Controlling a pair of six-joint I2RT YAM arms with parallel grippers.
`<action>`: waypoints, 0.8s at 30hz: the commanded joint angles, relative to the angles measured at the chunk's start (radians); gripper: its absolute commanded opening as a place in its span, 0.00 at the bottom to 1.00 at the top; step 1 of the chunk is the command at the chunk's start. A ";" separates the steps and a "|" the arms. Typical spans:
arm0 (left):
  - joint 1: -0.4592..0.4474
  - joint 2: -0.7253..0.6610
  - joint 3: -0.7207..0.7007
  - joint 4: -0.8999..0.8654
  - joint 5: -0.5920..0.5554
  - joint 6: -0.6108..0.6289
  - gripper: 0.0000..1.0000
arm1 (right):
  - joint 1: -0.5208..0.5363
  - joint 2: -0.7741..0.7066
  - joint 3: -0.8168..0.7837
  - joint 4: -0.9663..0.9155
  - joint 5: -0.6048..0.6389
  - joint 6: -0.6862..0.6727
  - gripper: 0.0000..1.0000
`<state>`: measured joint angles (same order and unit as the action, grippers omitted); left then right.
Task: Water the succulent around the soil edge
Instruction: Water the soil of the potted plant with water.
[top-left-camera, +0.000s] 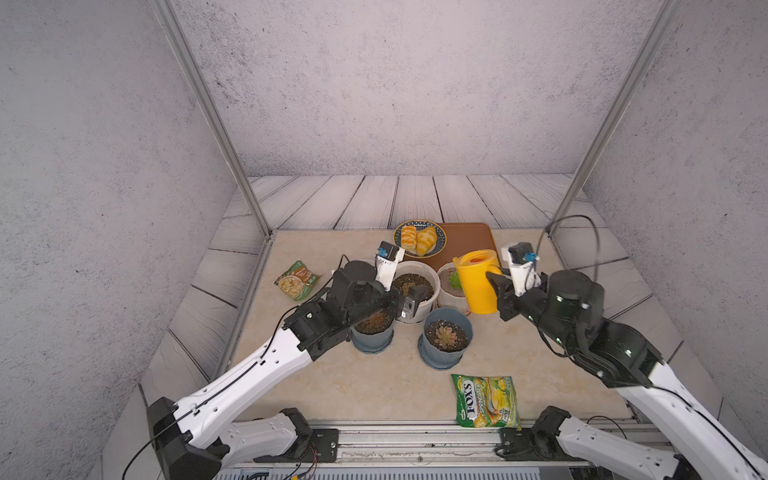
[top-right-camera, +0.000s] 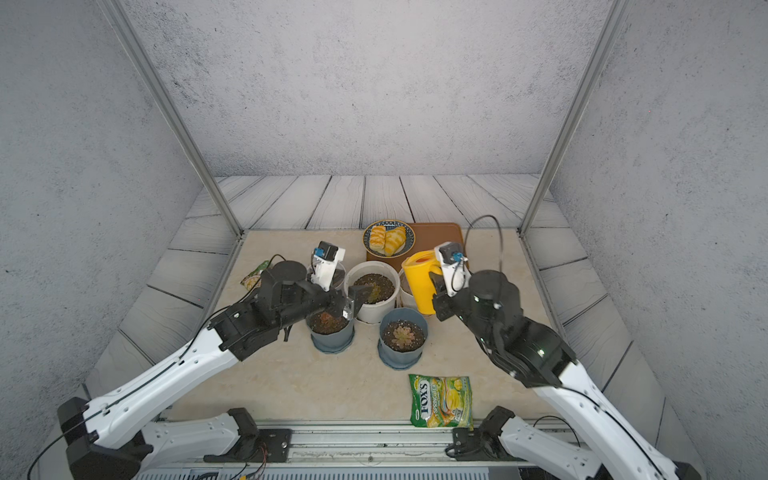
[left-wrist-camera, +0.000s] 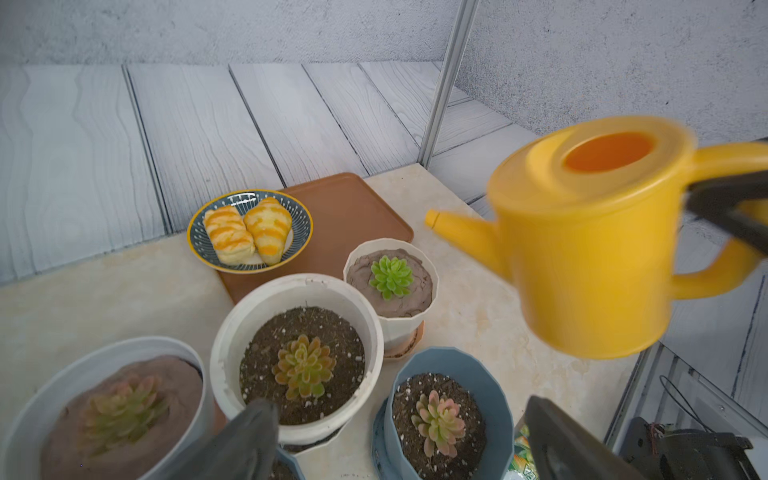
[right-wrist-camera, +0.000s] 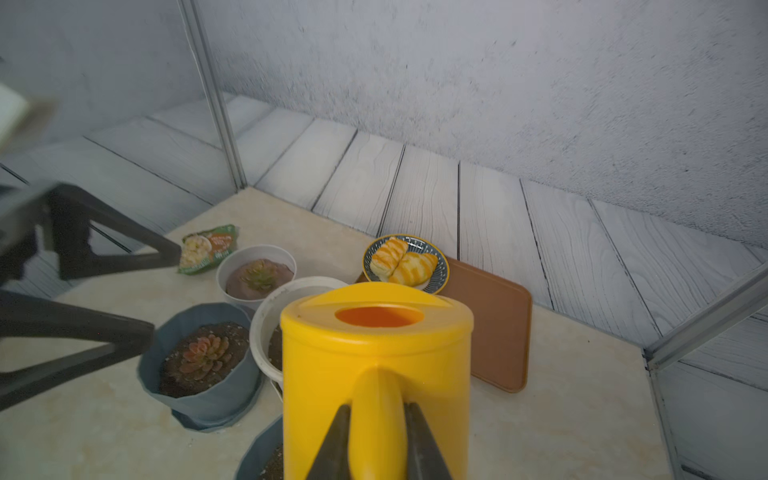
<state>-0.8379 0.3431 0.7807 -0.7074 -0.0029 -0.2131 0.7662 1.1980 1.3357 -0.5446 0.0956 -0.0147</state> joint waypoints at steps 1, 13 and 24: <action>0.006 0.000 -0.003 0.013 -0.009 0.007 0.98 | -0.002 -0.220 -0.139 0.282 -0.123 0.027 0.00; 0.011 0.146 0.048 0.262 0.051 -0.176 0.98 | -0.003 -0.877 -0.549 0.501 -0.095 0.101 0.00; 0.011 0.574 0.160 0.544 0.028 -0.107 0.98 | -0.003 -0.596 -0.267 -0.027 0.240 0.082 0.00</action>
<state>-0.8314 0.8570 0.8814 -0.2581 0.0536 -0.3534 0.7647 0.4541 1.0206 -0.4282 0.2405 0.0772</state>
